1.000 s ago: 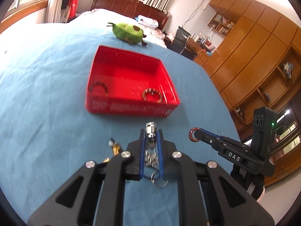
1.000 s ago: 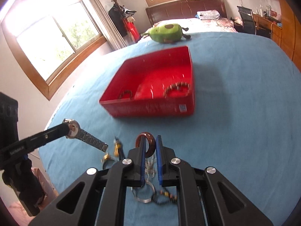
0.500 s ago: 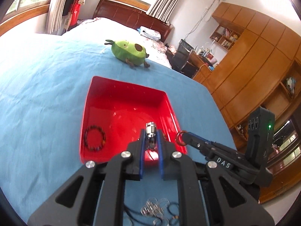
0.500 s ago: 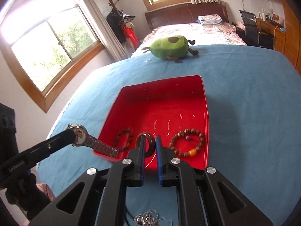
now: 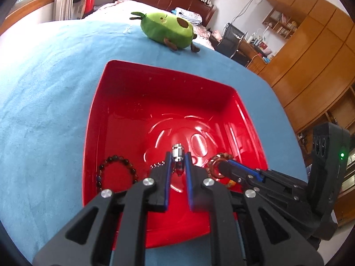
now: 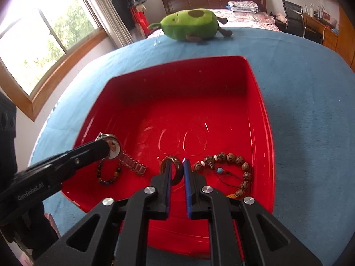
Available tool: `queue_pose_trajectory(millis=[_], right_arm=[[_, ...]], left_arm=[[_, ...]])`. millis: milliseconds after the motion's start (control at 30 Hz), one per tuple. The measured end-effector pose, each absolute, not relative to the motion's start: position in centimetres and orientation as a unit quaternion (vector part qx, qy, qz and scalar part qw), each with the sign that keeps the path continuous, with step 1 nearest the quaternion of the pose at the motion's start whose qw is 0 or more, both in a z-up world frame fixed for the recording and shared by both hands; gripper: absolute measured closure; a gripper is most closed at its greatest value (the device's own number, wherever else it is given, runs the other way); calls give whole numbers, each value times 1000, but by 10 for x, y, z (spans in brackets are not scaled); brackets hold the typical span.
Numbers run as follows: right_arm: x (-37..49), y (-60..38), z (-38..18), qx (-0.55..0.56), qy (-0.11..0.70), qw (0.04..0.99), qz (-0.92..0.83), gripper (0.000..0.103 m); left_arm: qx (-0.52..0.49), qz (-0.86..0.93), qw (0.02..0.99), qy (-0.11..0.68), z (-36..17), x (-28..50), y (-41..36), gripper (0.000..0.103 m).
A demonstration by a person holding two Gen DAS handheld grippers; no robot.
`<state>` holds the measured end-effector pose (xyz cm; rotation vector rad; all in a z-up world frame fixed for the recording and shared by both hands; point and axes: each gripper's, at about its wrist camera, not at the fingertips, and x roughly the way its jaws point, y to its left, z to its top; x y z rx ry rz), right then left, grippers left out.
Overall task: Organize jewelry
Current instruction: 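Lower the watch and ring into the tin and open both tools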
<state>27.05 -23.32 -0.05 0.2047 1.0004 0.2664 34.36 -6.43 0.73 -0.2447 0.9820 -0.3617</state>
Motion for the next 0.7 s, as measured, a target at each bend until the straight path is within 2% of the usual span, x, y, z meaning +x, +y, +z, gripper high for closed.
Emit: queue_pose_trajectory(millis=[167,267,333,367,433,467,500,567,600,700], right_arm=[[272,-230,-6,89,482,862,126,92],[272,-230,-5,88,482,863,121,83],[272,-232,-5,91,482,864,119,81],[272,-233,-5,93,481,864,119,81],[273,-235,-3,95,480,864,118,81],[272,-236,-2,96,480,864,117,81],[271,-237,-1,97,480,864,116,81],[268,-239,1,96,477,866,111,81],[267,-240,2,93,477,867,107,81],[261,-244,6,90,473,872,92,74]], left_arm=[[-109,-175,859,469,7,343,-65,92],[-108,-172,858,472,6,341,-65,91],[-115,-173,855,476,6,342,-64,79],[-115,-172,855,475,6,343,-66,69],[-109,-163,862,468,9,342,-66,60],[-110,-165,864,462,10,341,-65,48],[-110,-166,867,457,13,339,-65,41],[-104,-160,872,451,17,337,-63,41],[-103,-159,873,449,18,336,-63,37],[-92,-149,878,445,22,333,-61,33]])
